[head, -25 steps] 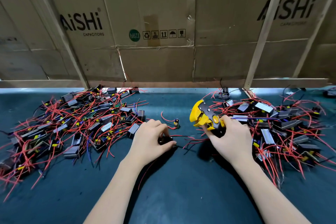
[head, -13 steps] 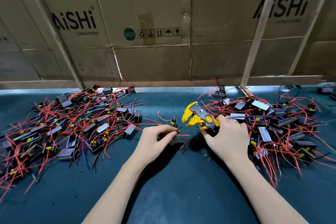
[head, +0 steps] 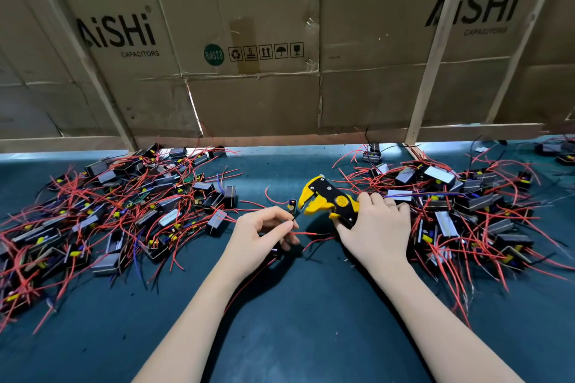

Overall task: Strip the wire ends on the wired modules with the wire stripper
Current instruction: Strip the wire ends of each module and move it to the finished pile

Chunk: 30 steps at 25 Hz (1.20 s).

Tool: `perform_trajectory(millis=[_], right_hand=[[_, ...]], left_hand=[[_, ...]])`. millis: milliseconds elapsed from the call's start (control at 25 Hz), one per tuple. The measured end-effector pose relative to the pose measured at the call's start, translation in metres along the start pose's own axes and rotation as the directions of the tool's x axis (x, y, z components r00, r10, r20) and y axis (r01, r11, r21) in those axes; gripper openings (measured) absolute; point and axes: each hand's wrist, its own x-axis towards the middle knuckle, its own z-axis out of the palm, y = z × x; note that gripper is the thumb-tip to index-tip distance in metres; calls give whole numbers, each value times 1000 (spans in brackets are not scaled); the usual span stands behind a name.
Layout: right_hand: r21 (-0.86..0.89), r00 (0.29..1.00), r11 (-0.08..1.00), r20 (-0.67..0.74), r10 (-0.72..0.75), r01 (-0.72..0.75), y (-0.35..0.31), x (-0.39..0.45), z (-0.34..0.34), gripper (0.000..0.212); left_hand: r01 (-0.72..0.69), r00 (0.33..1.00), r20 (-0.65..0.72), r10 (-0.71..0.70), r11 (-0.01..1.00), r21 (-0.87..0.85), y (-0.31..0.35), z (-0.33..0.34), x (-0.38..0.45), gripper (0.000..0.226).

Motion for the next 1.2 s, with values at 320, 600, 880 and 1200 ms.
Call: perform_trajectory(millis=[320,600,880,1200], right_hand=[[-20,991,995,-82,-102,101,2,2,-5,51],[-14,984,989,-99,-148,148,3,2,-5,50],[-11,988,990,-71,-138,138,5,2,-5,51],[-2,995,996,-36,-88,88,2,2,-10,50]], left_hand=[[16,1000,-10,-16,999,38,-4,3,2,13],[10,1000,-8,-10,1000,25,-5,3,4,11],[15,1000,19,-16,999,53,-7,1,3,11],[11,996,89,-14,999,34,-1,-3,3,9]])
